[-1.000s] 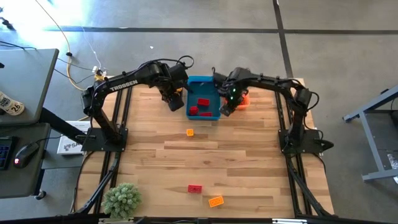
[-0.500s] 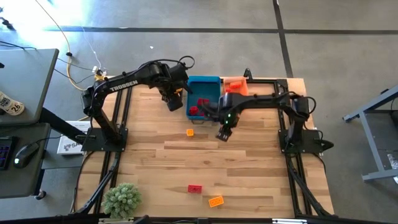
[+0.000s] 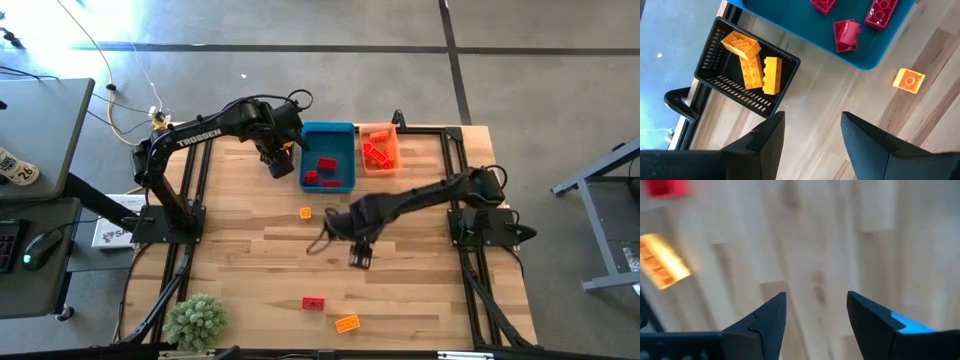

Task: Sort & place blocks by color
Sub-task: Put the yellow game piece into the black bin

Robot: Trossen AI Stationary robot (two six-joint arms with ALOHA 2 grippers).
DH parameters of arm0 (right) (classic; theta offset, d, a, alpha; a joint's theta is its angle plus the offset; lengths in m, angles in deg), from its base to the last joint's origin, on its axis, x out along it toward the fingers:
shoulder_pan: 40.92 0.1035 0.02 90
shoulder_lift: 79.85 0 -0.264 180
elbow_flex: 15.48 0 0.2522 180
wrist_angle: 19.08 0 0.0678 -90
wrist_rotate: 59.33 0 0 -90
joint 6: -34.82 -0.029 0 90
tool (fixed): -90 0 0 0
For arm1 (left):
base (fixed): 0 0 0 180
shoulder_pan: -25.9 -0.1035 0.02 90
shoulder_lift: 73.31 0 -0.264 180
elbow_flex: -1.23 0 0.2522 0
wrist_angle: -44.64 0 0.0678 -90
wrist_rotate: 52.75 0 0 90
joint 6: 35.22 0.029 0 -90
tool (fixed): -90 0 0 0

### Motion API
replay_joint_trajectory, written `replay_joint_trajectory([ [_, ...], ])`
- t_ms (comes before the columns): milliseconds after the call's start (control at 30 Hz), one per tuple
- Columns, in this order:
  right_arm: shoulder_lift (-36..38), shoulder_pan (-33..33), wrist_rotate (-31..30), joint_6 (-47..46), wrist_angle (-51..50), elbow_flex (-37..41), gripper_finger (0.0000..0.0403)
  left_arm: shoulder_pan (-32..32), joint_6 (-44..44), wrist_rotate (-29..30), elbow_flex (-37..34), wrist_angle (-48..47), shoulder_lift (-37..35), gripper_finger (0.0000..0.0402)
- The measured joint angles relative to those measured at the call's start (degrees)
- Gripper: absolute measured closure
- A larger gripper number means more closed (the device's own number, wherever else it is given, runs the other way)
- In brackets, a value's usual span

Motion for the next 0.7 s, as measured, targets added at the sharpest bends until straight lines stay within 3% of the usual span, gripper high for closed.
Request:
replay_joint_trajectory([
  [300, 0.0, 8.0, 0.05, -3.01, 8.0, 0.0, 0.0208, 0.0, 0.0, -0.02, 0.0, 0.09, 0.0, 0.0218],
  [700, 0.0, 13.67, 0.21, -5.39, 15.29, 0.0, 0.0208, 0.0, 0.0, -0.04, 0.0, 0.28, 0.0, 0.0218],
])
